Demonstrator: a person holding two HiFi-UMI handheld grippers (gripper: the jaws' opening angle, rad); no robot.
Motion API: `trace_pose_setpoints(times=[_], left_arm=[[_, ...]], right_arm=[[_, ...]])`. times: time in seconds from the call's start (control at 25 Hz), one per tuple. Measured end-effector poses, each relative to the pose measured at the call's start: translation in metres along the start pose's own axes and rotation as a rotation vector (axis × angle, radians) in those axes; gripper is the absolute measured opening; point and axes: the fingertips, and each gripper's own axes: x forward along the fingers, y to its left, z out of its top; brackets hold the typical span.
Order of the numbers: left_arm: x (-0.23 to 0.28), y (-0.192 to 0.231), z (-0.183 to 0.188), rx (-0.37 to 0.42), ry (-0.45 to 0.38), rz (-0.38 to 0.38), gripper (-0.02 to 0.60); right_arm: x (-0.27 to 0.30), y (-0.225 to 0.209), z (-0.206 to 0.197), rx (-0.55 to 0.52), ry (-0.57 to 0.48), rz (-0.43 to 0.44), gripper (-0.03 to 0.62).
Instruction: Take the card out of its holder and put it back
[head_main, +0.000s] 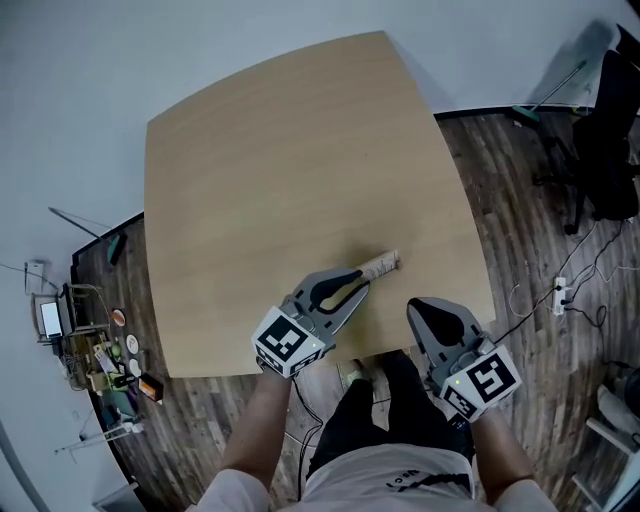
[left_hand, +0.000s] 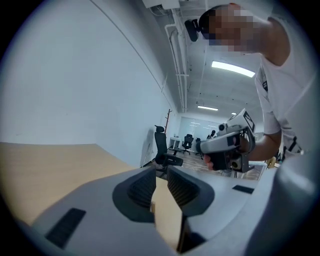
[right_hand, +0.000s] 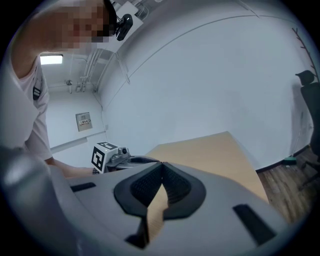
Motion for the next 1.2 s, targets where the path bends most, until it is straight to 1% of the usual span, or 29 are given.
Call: trace_pose_setpoints(times=[0.12, 0.24, 0.48, 0.6, 0.76, 0.92, 1.04, 1.2], left_arm=[[-0.011, -0.015, 0.026, -0.012, -0.042, 0.01, 0.074], [-0.022, -0.03, 0.047, -0.021, -0.076, 0.024, 0.027], [-0.043, -0.067, 0.081, -0.045, -0.134, 0.016, 0.014], [-0.056, -0.081, 0.094, -0.071, -0.153, 0.029, 0.014], [-0.075, -0.095, 0.104, -0.121, -0.163, 0.071, 0.014], [-0.091, -0.105, 0.108, -0.146, -0.164, 0.108, 0.014], [-0.098, -0.111, 0.111, -0.153, -0.173, 0.116, 0.014], [-0.105, -0.122, 0.117, -0.136, -0.184, 0.123, 0.014]], right_arm=[[-0.003, 0.011, 0.01, -0.015, -0.016, -0.004, 0.014], [-0.008, 0.02, 0.018, -0.033, -0.029, -0.012, 0.014], [-0.021, 0.042, 0.037, -0.066, -0.068, -0.018, 0.014], [-0.025, 0.055, 0.049, -0.088, -0.095, -0.014, 0.014], [-0.027, 0.073, 0.062, -0.098, -0.117, -0.011, 0.014], [-0.027, 0.088, 0.072, -0.112, -0.133, -0.012, 0.014], [-0.028, 0.098, 0.079, -0.127, -0.148, -0.009, 0.014], [-0.033, 0.107, 0.077, -0.115, -0.155, 0.005, 0.014]])
